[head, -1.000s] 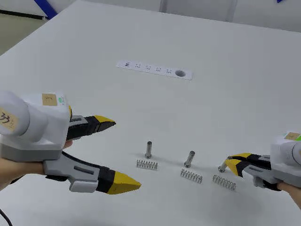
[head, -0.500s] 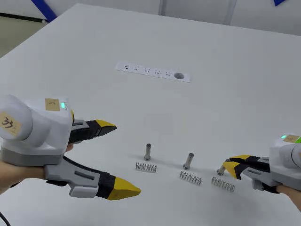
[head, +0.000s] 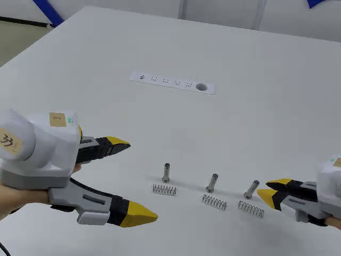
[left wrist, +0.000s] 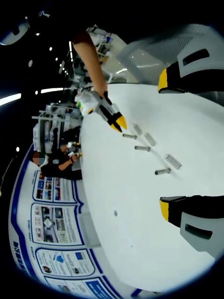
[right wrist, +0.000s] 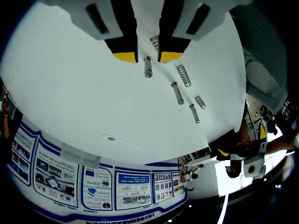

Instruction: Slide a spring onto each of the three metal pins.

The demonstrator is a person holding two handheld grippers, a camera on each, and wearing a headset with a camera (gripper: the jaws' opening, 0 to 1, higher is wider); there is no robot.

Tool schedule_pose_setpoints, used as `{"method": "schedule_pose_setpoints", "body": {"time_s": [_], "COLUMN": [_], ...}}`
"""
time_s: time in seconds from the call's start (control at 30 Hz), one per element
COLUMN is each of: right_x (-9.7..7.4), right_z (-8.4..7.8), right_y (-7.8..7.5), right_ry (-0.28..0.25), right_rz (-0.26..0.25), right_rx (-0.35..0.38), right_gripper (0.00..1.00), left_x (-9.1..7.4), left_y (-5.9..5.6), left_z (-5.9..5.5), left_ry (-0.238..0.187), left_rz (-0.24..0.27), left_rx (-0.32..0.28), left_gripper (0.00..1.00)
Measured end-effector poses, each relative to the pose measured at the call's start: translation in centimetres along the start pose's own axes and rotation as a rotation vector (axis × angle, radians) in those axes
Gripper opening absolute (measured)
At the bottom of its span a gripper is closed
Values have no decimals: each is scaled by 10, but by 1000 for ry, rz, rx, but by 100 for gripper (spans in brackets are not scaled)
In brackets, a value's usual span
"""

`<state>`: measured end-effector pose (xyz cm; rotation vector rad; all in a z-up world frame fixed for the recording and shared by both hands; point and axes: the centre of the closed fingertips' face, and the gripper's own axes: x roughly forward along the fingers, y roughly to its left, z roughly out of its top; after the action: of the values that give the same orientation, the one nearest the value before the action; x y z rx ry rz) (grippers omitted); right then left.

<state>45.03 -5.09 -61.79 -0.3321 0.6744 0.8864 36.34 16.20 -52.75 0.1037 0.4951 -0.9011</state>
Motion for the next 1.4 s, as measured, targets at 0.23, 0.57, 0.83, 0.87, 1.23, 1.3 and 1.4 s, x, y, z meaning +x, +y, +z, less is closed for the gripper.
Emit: {"method": "schedule_pose_setpoints", "body": {"time_s": [0.23,0.57,0.83,0.87,1.23,1.3,1.4], "right_x": [5,19,24,24,26,27,27], "right_z": [-18,-35,-41,-41,-43,-43,-43], "right_y": [15,18,17,17,22,23,23], "right_ry": [77,143,176,177,173,181,187], "right_rz": [67,100,128,131,178,177,170], "right_rx": [-123,-152,-177,-178,-157,-151,-156], "right_gripper": [18,18,18,18,13,11,11], "left_x": [3,2,3,3,5,6,5], "left_y": [-2,1,2,2,-1,-2,-4], "left_z": [-3,-8,-10,-10,-11,-11,-9], "left_ry": [8,22,30,29,38,39,41], "left_rz": [-5,-3,-5,-5,-13,-18,-20], "left_rx": [-9,-19,-23,-24,-24,-23,-17], "left_gripper": [93,93,93,93,92,92,92]}}
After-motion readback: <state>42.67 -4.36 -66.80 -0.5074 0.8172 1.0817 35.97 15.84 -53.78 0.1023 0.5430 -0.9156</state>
